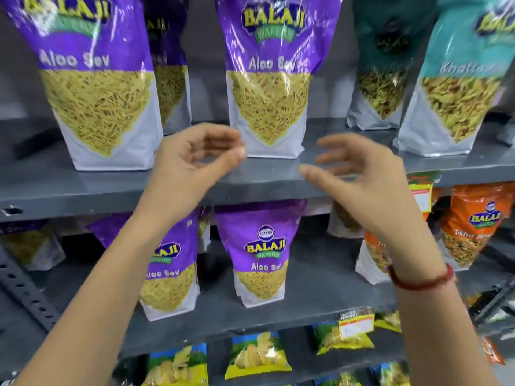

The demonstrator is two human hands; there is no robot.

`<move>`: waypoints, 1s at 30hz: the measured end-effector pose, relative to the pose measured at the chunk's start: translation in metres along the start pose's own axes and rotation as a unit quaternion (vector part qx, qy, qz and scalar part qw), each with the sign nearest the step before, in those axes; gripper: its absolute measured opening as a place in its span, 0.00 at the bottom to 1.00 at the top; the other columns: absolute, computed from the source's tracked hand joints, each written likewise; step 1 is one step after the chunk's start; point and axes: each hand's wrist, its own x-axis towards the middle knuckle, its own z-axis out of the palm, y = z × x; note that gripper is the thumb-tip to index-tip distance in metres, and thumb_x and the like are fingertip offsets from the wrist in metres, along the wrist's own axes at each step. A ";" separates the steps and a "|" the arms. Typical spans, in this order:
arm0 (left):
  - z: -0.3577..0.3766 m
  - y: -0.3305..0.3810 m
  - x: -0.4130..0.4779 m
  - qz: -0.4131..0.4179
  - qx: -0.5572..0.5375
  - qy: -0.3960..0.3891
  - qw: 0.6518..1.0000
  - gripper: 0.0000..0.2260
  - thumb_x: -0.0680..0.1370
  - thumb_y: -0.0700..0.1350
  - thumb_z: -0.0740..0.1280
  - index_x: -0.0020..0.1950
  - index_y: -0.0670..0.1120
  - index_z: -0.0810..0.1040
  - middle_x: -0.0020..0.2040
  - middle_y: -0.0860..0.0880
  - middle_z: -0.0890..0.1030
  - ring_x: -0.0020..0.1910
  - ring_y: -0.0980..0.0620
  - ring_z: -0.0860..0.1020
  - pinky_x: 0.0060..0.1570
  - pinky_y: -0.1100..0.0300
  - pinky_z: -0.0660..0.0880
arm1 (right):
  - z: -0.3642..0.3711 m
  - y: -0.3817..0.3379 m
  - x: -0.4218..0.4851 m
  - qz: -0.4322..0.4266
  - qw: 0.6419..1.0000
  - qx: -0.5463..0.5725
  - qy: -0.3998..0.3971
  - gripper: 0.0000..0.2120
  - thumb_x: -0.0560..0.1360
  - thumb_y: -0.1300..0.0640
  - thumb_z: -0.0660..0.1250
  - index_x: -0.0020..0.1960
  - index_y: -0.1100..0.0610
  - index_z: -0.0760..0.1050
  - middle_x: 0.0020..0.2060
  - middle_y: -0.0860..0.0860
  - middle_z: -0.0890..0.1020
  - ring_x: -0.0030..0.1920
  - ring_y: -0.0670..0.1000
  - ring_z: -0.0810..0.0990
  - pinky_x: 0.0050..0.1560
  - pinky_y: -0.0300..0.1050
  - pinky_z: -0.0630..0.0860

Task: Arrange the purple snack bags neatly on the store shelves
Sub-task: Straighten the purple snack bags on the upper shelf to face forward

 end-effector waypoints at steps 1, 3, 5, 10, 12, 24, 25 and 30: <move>0.000 -0.003 0.013 0.014 0.012 0.020 1.000 0.09 0.66 0.48 0.73 0.45 0.56 0.79 0.40 0.59 0.85 0.43 0.58 0.81 0.45 0.66 0.76 | 0.000 0.001 0.014 -0.013 0.999 0.013 0.036 0.24 0.66 0.46 0.75 0.59 0.50 0.74 0.45 0.47 0.82 0.40 0.44 0.81 0.45 0.31 0.75; 0.000 -0.017 0.037 0.021 0.050 0.053 0.997 0.11 0.67 0.48 0.73 0.48 0.56 0.77 0.47 0.58 0.83 0.47 0.57 0.81 0.51 0.61 0.76 | 0.003 0.012 0.045 -0.023 0.997 0.033 0.067 0.35 0.65 0.46 0.76 0.68 0.51 0.65 0.50 0.49 0.79 0.47 0.47 0.80 0.51 0.38 0.76; 0.000 -0.034 0.060 -0.020 0.113 0.052 0.992 0.21 0.68 0.48 0.74 0.59 0.53 0.74 0.59 0.51 0.79 0.56 0.53 0.78 0.60 0.55 0.74 | 0.012 0.033 0.076 -0.001 0.999 0.043 0.034 0.47 0.63 0.47 0.78 0.74 0.52 0.55 0.58 0.52 0.75 0.57 0.50 0.77 0.59 0.46 0.74; 0.007 -0.057 0.090 -0.175 0.237 -0.071 0.953 0.44 0.67 0.49 0.75 0.75 0.47 0.52 0.75 0.47 0.62 0.72 0.48 0.64 0.68 0.55 0.63 | 0.026 0.069 0.119 0.108 0.981 0.052 -0.151 0.64 0.57 0.44 0.80 0.76 0.53 0.39 0.76 0.54 0.58 0.74 0.52 0.62 0.72 0.50 0.63; 0.010 -0.060 0.095 -0.182 0.236 -0.106 0.949 0.41 0.66 0.48 0.75 0.73 0.47 0.57 0.72 0.49 0.68 0.68 0.49 0.68 0.64 0.58 0.65 | 0.031 0.070 0.126 0.108 0.976 0.067 -0.175 0.63 0.57 0.47 0.81 0.77 0.54 0.42 0.75 0.54 0.62 0.72 0.52 0.66 0.71 0.49 0.65; 0.022 -0.054 0.085 -0.148 0.164 -0.060 0.974 0.32 0.60 0.46 0.80 0.61 0.44 0.73 0.57 0.47 0.80 0.55 0.50 0.79 0.59 0.52 0.75 | 0.025 0.075 0.127 0.061 0.980 0.126 -0.141 0.48 0.55 0.54 0.83 0.70 0.53 0.63 0.63 0.53 0.78 0.63 0.53 0.77 0.67 0.54 0.72; 0.024 -0.052 0.084 -0.143 0.150 -0.059 0.977 0.30 0.62 0.44 0.79 0.61 0.44 0.73 0.57 0.46 0.81 0.54 0.50 0.80 0.58 0.52 0.75 | 0.020 0.077 0.126 0.061 0.979 0.134 -0.144 0.45 0.59 0.59 0.81 0.70 0.55 0.62 0.63 0.55 0.77 0.63 0.53 0.76 0.67 0.53 0.72; 0.038 -0.045 0.083 -0.107 0.129 -0.058 0.984 0.29 0.63 0.44 0.78 0.62 0.45 0.74 0.54 0.45 0.83 0.50 0.50 0.82 0.55 0.55 0.77 | -0.001 0.085 0.128 0.055 0.975 0.153 -0.153 0.42 0.63 0.66 0.77 0.71 0.57 0.60 0.61 0.53 0.77 0.60 0.50 0.77 0.61 0.42 0.75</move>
